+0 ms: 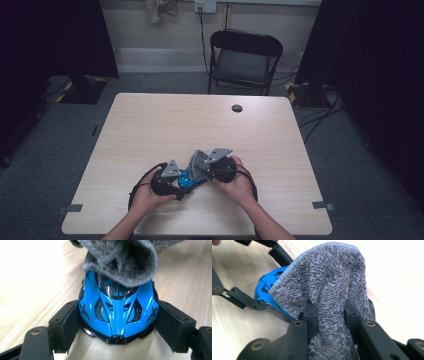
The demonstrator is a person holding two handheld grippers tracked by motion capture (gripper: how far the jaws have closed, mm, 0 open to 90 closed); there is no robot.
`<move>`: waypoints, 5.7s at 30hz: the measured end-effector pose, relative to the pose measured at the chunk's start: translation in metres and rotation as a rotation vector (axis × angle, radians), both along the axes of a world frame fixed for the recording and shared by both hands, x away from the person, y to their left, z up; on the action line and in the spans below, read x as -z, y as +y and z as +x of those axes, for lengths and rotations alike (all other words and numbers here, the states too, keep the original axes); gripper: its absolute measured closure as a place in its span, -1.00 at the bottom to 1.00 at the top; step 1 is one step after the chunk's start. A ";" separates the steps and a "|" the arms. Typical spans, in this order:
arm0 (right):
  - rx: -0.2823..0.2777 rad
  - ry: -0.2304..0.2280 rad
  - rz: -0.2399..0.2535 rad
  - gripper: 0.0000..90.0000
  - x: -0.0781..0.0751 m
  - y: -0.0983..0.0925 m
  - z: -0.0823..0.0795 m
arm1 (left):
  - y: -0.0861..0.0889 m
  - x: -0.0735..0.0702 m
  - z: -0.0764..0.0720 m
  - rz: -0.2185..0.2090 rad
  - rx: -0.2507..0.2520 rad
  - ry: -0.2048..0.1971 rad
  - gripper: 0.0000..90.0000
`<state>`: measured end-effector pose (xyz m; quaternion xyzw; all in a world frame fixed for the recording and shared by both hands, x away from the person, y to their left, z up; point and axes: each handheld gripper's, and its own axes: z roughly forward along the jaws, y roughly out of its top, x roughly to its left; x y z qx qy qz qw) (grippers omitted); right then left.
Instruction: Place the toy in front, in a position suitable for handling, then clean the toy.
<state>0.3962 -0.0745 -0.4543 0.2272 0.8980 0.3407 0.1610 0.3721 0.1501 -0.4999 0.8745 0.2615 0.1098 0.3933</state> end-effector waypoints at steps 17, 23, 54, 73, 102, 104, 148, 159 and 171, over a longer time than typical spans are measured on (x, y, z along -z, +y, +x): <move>0.038 0.021 -0.004 0.57 -0.001 -0.008 0.007 | 0.000 0.000 0.000 0.002 -0.003 -0.001 -0.48; 0.044 0.026 0.002 0.57 -0.002 -0.011 0.010 | -0.002 0.000 0.000 -0.002 -0.012 0.002 -0.48; 0.047 0.003 0.059 0.57 -0.025 -0.025 0.010 | -0.006 0.000 0.003 -0.002 -0.011 0.000 -0.48; -0.101 0.028 0.027 0.56 -0.008 0.031 -0.013 | -0.006 0.000 0.003 -0.002 -0.013 0.000 -0.48; -0.145 0.021 -0.004 0.56 0.001 0.043 -0.018 | -0.006 0.000 0.003 0.001 -0.013 -0.003 -0.48; -0.139 0.021 -0.006 0.56 -0.001 0.040 -0.016 | -0.006 0.000 0.003 0.001 -0.013 -0.003 -0.48; 0.061 0.042 0.013 0.56 -0.007 -0.027 0.018 | -0.006 0.000 0.003 -0.002 -0.011 0.001 -0.48; 0.098 0.041 0.014 0.56 -0.003 -0.035 0.025 | -0.006 0.000 0.003 -0.002 -0.011 0.001 -0.48; 0.131 0.032 0.005 0.56 -0.008 -0.038 0.026 | -0.006 0.000 0.003 0.000 -0.010 0.001 -0.49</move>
